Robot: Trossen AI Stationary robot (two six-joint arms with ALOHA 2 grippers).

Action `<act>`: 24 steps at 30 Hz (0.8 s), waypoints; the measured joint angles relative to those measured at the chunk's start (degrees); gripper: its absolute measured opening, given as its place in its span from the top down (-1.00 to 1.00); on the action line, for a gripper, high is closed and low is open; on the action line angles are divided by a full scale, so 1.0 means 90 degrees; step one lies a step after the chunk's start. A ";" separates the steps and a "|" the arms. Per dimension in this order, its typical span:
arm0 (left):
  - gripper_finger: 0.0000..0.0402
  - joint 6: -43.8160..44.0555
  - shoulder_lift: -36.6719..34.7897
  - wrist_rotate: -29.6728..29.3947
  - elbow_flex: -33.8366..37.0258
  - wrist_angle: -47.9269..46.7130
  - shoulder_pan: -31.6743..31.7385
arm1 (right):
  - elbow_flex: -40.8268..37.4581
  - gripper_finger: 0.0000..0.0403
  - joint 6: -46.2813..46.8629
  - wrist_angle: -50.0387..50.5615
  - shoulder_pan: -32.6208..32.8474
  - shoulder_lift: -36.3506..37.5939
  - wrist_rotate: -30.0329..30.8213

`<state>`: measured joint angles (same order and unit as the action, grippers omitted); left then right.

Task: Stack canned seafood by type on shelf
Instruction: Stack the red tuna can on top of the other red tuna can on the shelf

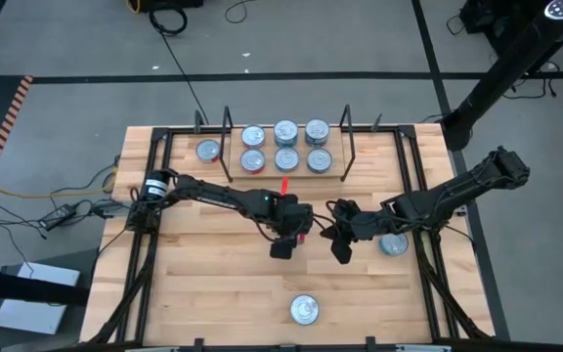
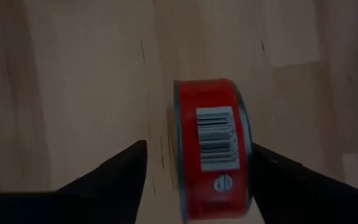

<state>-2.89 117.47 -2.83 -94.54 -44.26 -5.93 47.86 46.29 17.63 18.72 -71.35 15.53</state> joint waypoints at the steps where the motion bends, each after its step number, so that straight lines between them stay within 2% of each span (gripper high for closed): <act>1: -0.26 0.0000 0.0000 0.0007 0.0005 -0.0011 -0.0002 | 0.0000 0.95 0.0001 -0.0001 -0.0002 0.0000 0.0005; 9: 0.21 0.0004 0.0000 0.0136 0.0005 0.0010 -0.0005 | 0.0002 0.95 -0.0003 -0.0010 -0.0002 0.0000 0.0007; 13: 0.25 -0.0105 0.0000 0.0013 -0.0101 -0.0282 -0.0007 | 0.0002 0.95 -0.0024 -0.0008 -0.0002 0.0000 -0.0003; 19: 0.25 -0.0309 0.0000 -0.0938 -0.0784 -0.1460 -0.0007 | 0.0002 0.95 -0.0086 0.0016 0.0040 0.0139 0.0008; 24: 0.25 -0.0341 0.0000 -0.2064 -0.1464 -0.2507 0.0115 | 0.0009 0.95 -0.0077 0.0274 0.0100 0.0485 0.0009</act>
<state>-5.97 117.47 -21.41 -107.72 -66.82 -4.90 47.93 45.59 20.10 19.62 -66.99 15.62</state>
